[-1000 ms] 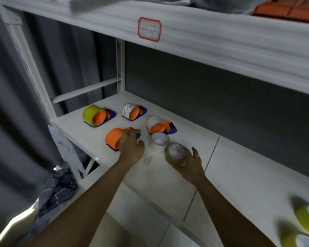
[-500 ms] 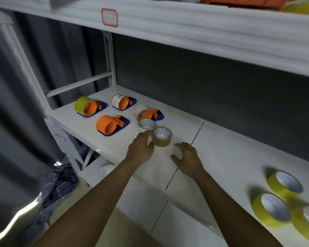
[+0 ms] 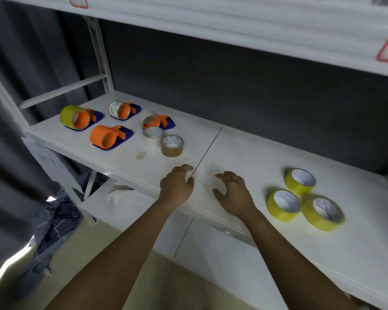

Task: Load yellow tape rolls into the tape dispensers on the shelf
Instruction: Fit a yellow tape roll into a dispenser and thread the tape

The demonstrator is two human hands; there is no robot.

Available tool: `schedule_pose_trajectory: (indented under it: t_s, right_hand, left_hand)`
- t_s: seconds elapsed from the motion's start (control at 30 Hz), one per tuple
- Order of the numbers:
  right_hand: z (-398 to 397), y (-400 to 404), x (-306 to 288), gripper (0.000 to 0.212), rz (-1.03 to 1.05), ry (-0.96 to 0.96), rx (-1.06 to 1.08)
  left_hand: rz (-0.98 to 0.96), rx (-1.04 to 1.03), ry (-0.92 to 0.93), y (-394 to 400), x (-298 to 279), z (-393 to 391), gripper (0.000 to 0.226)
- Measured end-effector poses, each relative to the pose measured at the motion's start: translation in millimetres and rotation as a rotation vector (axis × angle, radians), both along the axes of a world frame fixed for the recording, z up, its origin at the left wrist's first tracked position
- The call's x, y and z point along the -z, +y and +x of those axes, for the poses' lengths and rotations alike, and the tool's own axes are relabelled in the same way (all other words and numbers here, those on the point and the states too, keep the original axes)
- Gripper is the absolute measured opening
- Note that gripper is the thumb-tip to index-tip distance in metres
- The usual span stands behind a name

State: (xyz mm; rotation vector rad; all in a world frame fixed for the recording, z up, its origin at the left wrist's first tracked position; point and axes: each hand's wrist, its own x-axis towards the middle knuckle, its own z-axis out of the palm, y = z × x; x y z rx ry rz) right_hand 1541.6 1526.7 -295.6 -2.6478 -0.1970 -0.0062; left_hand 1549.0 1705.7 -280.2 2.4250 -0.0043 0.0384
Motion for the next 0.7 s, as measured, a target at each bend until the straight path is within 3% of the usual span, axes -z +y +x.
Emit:
schedule_pose_trajectory:
  t_s: [0.33, 0.7]
  right_hand:
    - [-27.5, -120.8, 8.2, 0.044, -0.172, -0.07, -0.006]
    - [-17.8, -206.6, 35.3, 0.092, -0.407, -0.021, 0.068]
  left_hand:
    - [-0.157, 0.018, 0.007, -88.5, -3.4, -24.1, 0.022]
    - [-0.028, -0.034, 0.051, -148.8, 18.5, -62.7, 0.026]
